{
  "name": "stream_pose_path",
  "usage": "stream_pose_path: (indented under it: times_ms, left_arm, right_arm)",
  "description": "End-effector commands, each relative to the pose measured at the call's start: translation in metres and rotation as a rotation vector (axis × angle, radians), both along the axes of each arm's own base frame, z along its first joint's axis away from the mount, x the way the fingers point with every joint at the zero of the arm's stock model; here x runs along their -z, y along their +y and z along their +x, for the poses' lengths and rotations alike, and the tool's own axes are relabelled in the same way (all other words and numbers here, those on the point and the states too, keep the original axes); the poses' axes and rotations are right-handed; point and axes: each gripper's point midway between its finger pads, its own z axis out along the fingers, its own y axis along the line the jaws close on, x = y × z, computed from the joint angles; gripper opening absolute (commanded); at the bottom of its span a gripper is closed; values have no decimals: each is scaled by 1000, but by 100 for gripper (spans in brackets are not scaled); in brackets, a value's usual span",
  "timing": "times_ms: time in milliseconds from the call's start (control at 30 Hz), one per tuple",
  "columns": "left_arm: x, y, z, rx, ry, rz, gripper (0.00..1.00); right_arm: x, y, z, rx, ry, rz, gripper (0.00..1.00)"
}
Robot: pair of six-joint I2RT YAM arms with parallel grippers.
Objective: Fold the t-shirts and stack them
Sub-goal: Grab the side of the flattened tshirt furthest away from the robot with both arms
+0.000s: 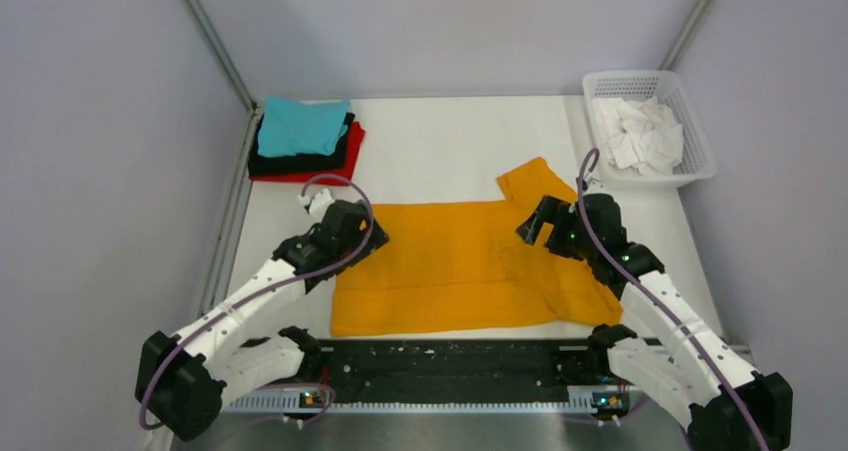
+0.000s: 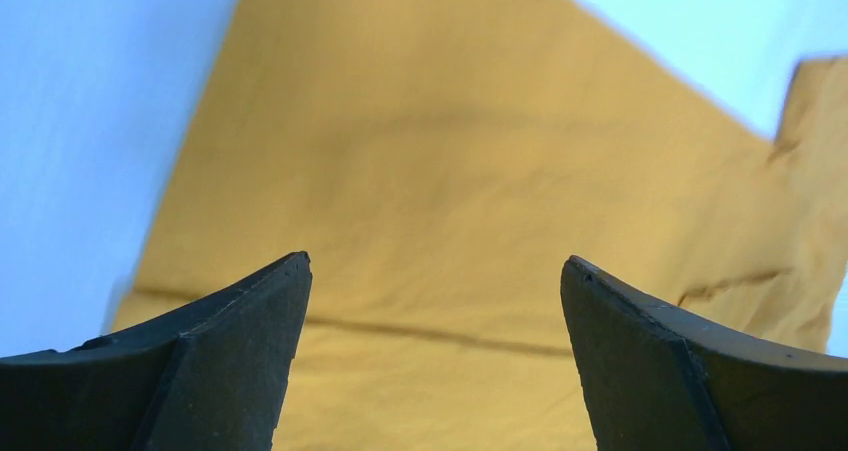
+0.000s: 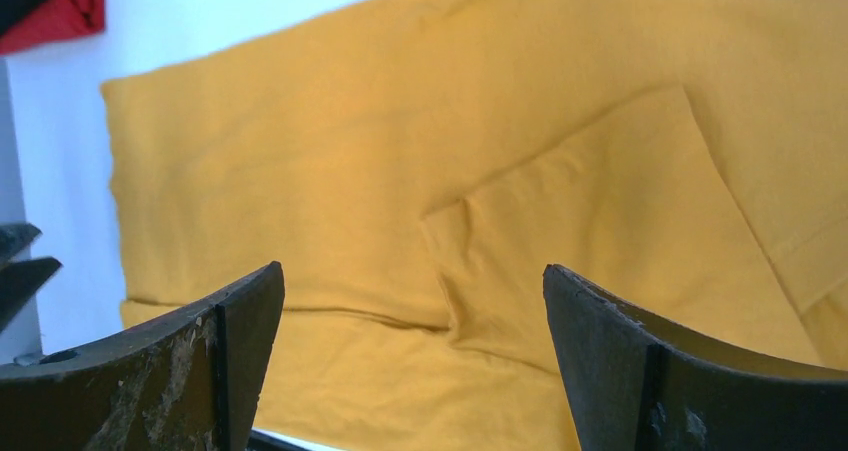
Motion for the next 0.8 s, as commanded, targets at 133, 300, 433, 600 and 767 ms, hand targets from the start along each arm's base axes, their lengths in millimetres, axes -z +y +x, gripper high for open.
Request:
stream_pose_path:
  times_ms: [133,300,433,600,767]
  left_arm:
    - [-42,55,124,-76,-201,139,99]
    - [-16,71,175,-47,-170,207,99]
    - [19,88,199,-54,-71,302,99]
    - [58,81,202,-10,59,276,99]
    - [77,71,189,35,147,231,86]
  right_arm:
    - [-57,8,38,-11,-303,30,99]
    - [-48,3,42,-29,-310,-32,99]
    - [-41,-2,45,-13,-295,-69,99]
    - [-35,-4,44,-25,-288,-94,99]
    - [-30,-9,45,-6,-275,-121,99]
